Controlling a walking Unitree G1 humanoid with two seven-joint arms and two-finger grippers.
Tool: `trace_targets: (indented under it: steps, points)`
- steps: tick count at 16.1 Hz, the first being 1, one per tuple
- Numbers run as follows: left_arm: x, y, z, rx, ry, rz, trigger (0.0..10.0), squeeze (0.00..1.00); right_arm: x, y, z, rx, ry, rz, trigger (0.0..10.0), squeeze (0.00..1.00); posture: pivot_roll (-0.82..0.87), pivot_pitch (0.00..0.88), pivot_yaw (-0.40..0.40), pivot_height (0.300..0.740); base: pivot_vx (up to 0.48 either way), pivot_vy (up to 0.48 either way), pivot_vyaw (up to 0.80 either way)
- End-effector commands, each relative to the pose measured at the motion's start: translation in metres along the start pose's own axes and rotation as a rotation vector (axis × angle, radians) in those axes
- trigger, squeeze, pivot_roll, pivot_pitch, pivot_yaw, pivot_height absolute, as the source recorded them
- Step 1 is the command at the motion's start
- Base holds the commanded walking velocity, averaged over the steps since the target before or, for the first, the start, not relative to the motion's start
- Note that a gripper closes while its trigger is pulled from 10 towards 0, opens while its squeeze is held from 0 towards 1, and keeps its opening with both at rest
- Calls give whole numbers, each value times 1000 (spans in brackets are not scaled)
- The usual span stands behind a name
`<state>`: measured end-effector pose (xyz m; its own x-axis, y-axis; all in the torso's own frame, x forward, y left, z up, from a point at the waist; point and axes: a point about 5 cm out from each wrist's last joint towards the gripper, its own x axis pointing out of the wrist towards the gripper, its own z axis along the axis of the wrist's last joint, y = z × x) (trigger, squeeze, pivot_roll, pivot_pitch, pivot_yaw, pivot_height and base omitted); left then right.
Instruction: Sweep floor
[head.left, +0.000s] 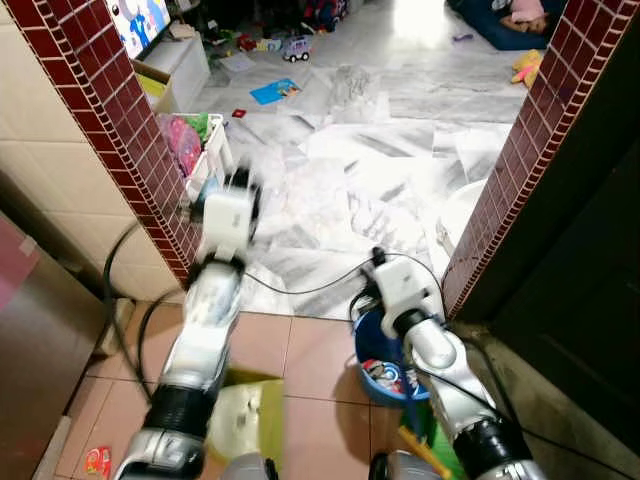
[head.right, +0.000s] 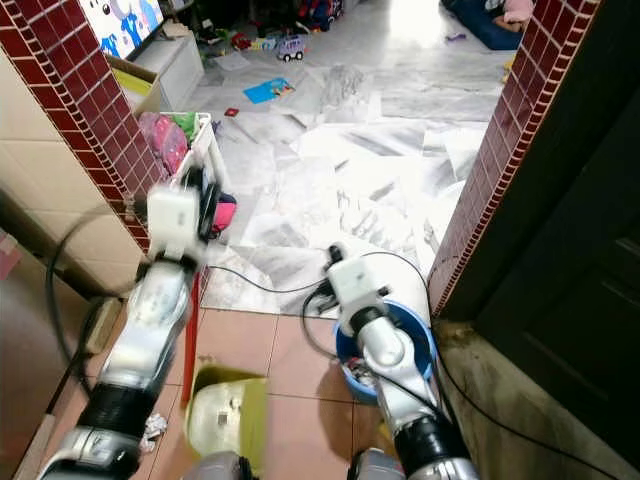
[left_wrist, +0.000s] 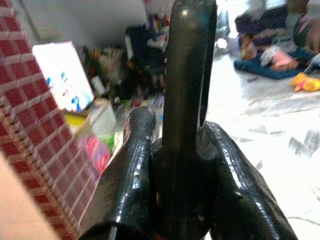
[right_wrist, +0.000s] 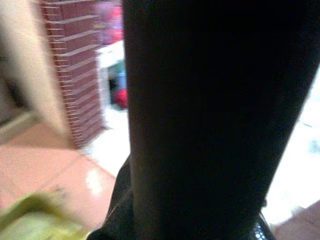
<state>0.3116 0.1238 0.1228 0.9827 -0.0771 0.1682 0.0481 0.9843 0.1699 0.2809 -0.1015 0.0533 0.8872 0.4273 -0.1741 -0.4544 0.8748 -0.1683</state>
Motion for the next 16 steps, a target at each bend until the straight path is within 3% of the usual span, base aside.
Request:
trace_targets:
  steps: [1, 5, 7, 9, 11, 13, 16]
  points:
    - [1, 0, 6, -43, -40, 28, 10000, 0, 1, 12, 7, 75, -33, 100, 10000, 0, -53, 0, 57, 740, 0, 0, 0]
    - [-14, -2, -18, -64, 73, 59, 10000, 0, -9, 39, 19, 69, -74, 406, 10000, 0, -62, 0, 57, 740, 0, 0, 0]
    - [-17, -6, -22, -87, 99, 53, 10000, 0, -13, 44, 30, 55, -132, 485, 10000, 0, -62, 0, 51, 740, 0, 0, 0]
    - [-20, -8, -25, -76, 93, 45, 10000, 0, -7, 34, 48, 60, -237, 415, 10000, 0, -62, 0, 47, 740, 0, 0, 0]
    - [-25, -2, -31, -32, 102, 91, 10000, 0, 2, 14, 69, 87, -336, 225, 10000, 0, -66, 0, 44, 740, 0, 0, 0]
    - [-25, -2, -33, -36, 115, 106, 10000, 0, 5, -7, 79, 113, -374, 33, 10000, 0, -67, 0, 43, 740, 0, 0, 0]
    - [-22, -3, -31, -70, 102, 112, 10000, 0, 6, -20, 81, 118, -382, -96, 10000, 0, -73, 0, 42, 740, 0, 0, 0]
